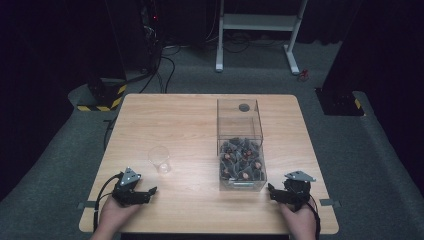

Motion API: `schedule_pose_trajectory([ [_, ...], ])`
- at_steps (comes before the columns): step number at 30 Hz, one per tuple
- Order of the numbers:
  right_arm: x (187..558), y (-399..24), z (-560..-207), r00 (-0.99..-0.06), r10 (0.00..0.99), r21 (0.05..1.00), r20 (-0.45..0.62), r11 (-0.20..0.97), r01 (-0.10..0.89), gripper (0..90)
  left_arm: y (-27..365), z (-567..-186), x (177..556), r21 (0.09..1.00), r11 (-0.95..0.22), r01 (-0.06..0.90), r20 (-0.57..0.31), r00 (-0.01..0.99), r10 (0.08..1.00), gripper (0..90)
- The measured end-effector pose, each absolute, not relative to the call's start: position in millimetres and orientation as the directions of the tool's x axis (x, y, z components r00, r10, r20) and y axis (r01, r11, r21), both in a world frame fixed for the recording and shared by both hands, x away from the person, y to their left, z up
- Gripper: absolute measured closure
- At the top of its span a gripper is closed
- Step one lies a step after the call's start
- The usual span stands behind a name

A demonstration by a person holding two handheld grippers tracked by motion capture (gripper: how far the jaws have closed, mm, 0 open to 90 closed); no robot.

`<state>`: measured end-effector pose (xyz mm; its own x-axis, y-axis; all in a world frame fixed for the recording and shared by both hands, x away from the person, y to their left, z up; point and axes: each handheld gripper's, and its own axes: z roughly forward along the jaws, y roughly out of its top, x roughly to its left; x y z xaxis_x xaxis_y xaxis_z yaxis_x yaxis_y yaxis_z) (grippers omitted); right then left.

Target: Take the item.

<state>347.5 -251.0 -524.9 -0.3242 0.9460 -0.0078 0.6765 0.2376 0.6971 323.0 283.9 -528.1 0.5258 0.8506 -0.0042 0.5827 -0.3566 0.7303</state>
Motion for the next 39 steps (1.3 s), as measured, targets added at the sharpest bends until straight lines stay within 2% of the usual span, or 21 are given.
schedule_pose_trajectory([
  [15, 347.6, -251.1, -524.8, -0.325, 0.946, 0.697, -0.008, 0.238, 0.677, 7.7, 285.7, -524.5, 322.3, 0.732, -0.354, 0.582, -0.008, 0.527, 0.85, 20.7],
  [28, 347.6, -251.2, -524.8, -0.326, 0.945, 0.697, -0.009, 0.239, 0.676, 7.7, 288.2, -512.5, 315.1, 0.798, -0.295, 0.526, -0.034, 0.527, 0.849, 22.2],
  [39, 347.6, -251.1, -524.8, -0.326, 0.945, 0.697, -0.008, 0.239, 0.676, 7.8, 284.4, -507.3, 312.5, 0.819, -0.27, 0.506, -0.075, 0.561, 0.825, 22.2],
])
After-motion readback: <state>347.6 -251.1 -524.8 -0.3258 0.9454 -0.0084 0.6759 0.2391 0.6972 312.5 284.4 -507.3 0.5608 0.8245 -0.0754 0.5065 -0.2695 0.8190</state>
